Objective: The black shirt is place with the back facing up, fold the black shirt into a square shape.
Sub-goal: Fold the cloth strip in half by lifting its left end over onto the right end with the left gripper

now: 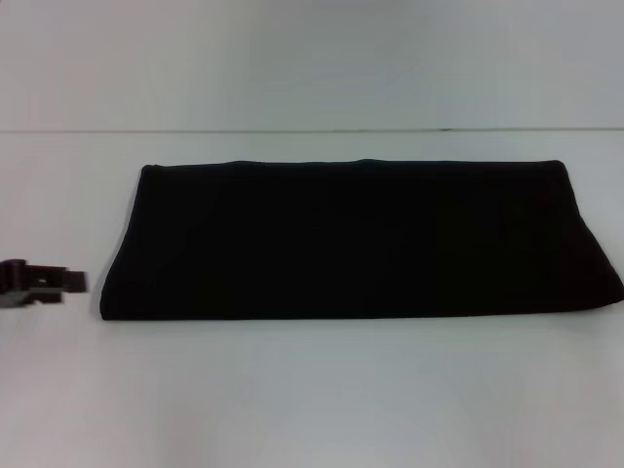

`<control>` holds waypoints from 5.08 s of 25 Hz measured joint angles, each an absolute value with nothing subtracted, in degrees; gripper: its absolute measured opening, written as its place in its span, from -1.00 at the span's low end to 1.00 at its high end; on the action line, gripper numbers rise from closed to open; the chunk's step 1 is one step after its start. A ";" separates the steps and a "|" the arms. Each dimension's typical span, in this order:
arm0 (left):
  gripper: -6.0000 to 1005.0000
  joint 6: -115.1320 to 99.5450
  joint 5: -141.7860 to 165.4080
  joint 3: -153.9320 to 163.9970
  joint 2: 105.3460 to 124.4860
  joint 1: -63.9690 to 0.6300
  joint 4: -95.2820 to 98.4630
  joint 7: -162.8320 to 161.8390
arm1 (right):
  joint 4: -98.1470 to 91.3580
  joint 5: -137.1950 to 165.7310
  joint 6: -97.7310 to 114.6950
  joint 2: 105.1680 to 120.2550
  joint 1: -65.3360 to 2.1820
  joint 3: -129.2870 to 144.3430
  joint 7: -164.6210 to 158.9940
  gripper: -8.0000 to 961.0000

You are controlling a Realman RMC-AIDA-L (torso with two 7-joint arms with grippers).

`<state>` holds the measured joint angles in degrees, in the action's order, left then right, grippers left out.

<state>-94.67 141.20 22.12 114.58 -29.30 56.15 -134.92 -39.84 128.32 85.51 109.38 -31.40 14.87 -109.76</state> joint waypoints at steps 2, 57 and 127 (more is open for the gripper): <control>-0.51 -96.48 141.38 22.24 114.32 -29.85 55.49 -136.66 | -39.58 127.46 85.47 109.72 -32.35 15.21 -108.49 0.15; 0.83 -77.48 144.57 18.22 112.76 -36.29 29.56 -170.59 | -39.61 126.56 71.61 113.99 -42.02 25.82 -105.99 0.91; 0.69 -75.34 144.38 17.46 111.81 -37.64 30.09 -157.68 | -39.99 126.56 71.15 114.17 -41.57 25.57 -106.21 0.91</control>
<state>-75.34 144.38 17.46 111.81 -37.64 30.09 -157.68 -39.99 126.56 71.15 114.17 -41.57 25.57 -106.21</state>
